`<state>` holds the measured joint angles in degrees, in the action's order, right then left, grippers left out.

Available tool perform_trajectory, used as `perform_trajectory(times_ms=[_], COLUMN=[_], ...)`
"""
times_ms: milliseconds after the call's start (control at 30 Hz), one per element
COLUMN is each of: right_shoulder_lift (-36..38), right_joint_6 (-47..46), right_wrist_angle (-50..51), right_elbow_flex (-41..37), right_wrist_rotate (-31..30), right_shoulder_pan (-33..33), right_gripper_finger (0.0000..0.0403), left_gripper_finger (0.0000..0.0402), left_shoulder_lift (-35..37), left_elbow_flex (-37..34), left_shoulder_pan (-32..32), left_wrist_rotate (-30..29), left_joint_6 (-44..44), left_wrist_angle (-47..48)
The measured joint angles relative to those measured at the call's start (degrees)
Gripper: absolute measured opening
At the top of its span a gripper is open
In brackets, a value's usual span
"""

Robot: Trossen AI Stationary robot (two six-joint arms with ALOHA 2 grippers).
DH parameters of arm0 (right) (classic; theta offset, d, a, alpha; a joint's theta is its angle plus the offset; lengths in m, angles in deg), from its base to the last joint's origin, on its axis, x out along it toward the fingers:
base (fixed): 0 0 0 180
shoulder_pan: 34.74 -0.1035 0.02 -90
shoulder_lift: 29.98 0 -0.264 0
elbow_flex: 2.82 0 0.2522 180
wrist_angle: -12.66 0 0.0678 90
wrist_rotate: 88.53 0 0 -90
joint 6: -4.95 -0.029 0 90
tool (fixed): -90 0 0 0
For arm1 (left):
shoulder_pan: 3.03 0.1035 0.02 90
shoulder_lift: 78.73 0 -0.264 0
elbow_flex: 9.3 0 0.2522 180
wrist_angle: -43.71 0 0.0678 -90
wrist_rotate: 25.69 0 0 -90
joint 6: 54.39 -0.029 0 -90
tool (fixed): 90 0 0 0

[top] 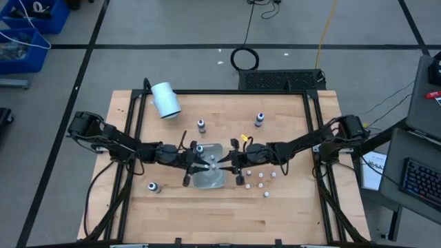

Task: Pick & Place food coloring
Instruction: Put the red food coloring bottle into the bin

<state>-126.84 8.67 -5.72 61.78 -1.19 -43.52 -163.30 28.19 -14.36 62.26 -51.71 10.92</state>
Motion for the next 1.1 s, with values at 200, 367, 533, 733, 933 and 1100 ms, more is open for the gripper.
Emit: perform_trajectory(times_ms=[200,367,533,733,933,1100], right_shoulder_lift=[-3.1,-6.8,-8.3,-8.2,-8.2,-8.2], right_joint_6=[0.2,0.4,-1.3,-1.4,-1.5,-1.4], right_wrist_angle=[2.2,2.0,-1.9,-3.4,-3.9,-4.0], right_elbow_flex=[4.5,7.0,7.2,7.2,7.2,7.2], right_wrist_rotate=[-0.2,-0.6,-0.2,0.0,0.0,0.1], right_shoulder_pan=[-0.3,0.1,1.0,0.9,0.9,0.9], right_gripper_finger=[0.0153,0.0161,0.0157,0.0156,0.0154,0.0121], left_gripper_finger=[0.0073,0.0073,0.0073,0.0073,0.0073,0.0073], left_shoulder_lift=[0.0,0.0,0.0,0.1,0.1,0.1], left_elbow_flex=[0.0,1.1,2.8,3.6,3.7,3.7], left_shoulder_pan=[0.0,0.0,0.1,0.4,0.4,0.4], left_wrist_rotate=[0.0,0.0,-0.3,0.2,0.4,0.4], left_joint_6=[-0.5,-1.5,-4.1,-5.1,-5.6,-5.9], left_wrist_angle=[-1.6,-1.8,-1.2,-0.7,-1.8,-2.2])
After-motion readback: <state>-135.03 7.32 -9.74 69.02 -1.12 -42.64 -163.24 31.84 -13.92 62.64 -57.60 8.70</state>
